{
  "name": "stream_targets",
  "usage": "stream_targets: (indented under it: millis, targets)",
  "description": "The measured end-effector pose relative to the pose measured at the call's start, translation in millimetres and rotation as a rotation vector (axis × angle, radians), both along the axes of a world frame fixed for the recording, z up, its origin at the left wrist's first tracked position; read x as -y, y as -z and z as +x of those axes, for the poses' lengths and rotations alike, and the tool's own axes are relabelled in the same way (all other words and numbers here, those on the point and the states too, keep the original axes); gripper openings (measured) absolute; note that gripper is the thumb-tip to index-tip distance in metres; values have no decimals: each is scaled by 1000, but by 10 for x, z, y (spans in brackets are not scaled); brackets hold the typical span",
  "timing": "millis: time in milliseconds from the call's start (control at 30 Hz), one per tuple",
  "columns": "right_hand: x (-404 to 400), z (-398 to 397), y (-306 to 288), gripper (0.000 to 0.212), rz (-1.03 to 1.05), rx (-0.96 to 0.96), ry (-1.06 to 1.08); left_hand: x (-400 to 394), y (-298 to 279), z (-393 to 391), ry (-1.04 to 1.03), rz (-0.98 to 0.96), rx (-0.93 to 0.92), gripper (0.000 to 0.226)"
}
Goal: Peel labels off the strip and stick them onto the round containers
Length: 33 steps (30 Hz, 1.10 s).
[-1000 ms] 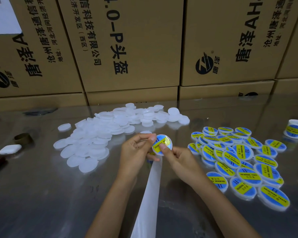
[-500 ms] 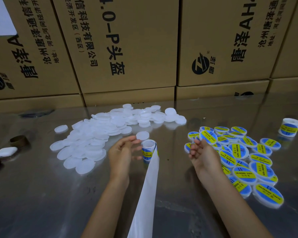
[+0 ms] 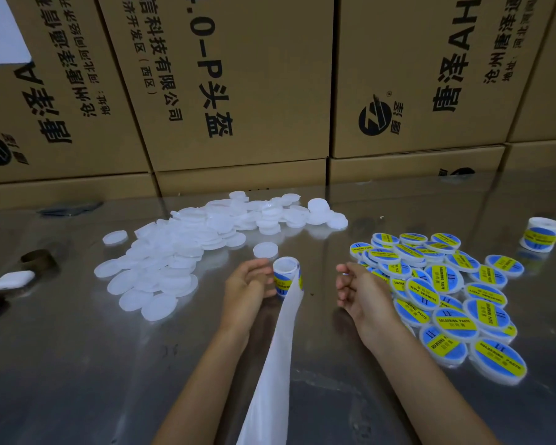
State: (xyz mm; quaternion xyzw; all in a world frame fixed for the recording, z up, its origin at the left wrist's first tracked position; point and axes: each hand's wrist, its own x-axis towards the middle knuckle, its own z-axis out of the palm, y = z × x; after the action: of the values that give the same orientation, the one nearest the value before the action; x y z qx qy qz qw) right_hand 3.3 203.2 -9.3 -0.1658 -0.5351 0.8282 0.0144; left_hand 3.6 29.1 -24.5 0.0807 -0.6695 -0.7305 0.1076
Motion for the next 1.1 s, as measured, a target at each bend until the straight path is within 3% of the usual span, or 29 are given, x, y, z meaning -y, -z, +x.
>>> stream_targets:
  millis: [133,300,367,533,733,833,967,1100]
  targets:
    - [1,-40,34,24,12,-12,-3,21,36,-208,-33,-105,-25,43]
    - [-6,-122,130,23,54,-82,23,143,34,-705,-78,-719,-7,43]
    - [10,-162,164,22,117,-110,29,161,51,-872,-13,-860,13,46]
    - [33,-231,225,22,210,-121,11,103,218,-956,-53,-935,-17,28]
    - [55,-222,215,19,278,-123,3,149,176,-817,-240,-675,-67,16]
    - [82,-198,207,16,313,-146,-8,160,152,-704,-273,-376,-63,11]
    - [94,-165,187,11,323,-208,-6,195,68,-463,-266,211,-31,9]
    - [118,-100,167,11,441,-359,72,257,-88,-203,-147,370,-4,10]
